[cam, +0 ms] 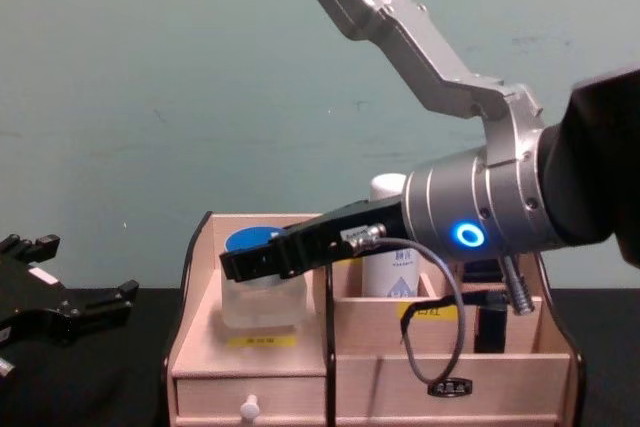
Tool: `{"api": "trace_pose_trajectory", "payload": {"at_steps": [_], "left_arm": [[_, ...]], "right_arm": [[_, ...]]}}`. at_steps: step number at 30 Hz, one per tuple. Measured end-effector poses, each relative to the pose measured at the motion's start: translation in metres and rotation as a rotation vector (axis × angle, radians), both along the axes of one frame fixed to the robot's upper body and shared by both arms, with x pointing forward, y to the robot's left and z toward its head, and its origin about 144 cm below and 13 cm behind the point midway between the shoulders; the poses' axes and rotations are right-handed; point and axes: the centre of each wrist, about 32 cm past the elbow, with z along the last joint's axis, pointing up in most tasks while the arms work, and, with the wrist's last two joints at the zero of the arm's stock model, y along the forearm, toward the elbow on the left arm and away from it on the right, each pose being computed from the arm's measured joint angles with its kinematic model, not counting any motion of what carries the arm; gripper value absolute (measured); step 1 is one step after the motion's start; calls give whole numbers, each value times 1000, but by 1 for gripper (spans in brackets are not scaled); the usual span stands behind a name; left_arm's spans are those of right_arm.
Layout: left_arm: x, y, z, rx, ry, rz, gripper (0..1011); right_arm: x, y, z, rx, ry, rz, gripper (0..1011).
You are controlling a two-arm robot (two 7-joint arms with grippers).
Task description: Pick up the facial cleanser and watermelon frost from the table and place them into the tiered storage box.
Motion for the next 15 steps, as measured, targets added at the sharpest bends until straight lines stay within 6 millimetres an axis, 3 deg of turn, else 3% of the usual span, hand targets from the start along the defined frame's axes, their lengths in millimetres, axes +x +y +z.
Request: {"api": "trace_pose_trajectory", "payload": {"at_steps": [15], "left_arm": [[0,0,0,0,0,0,1001]], "right_arm": [[8,2,-6,-17,10,-20,729]]}}
